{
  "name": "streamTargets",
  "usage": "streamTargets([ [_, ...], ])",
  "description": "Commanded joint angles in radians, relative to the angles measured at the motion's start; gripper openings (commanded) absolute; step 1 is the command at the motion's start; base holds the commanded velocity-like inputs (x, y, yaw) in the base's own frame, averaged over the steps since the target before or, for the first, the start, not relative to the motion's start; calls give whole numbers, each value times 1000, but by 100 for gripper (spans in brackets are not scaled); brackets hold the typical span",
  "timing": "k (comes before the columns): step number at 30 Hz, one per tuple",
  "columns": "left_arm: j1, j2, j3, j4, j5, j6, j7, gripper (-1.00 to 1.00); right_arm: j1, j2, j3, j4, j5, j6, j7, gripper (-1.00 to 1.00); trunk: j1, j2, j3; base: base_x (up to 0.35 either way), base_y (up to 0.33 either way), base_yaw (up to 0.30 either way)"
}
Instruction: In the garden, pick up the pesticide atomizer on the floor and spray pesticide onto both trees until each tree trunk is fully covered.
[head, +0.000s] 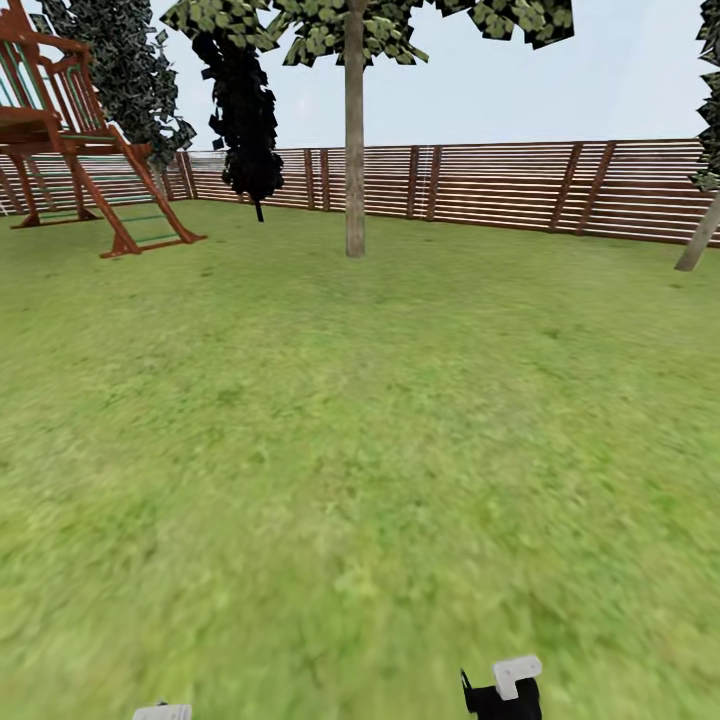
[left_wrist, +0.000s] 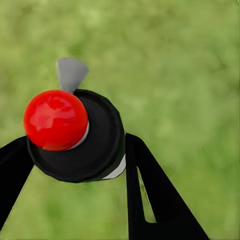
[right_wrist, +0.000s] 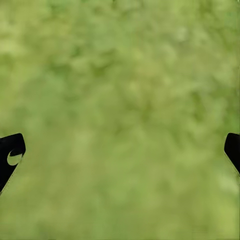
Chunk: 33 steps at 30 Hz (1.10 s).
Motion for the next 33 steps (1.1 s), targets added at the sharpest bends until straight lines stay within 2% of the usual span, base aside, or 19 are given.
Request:
streamTargets([
  [1,-1,0,9,1,-10,-3,-2,-100,-1,0,6,1,8,-1,-9,100,0,0,-1,340,0,0],
  [33,0,0,9,2,-10,-3,-2,-100,-1,0,6,0,8,-1,-9,100,0,0,-1,340,0,0],
])
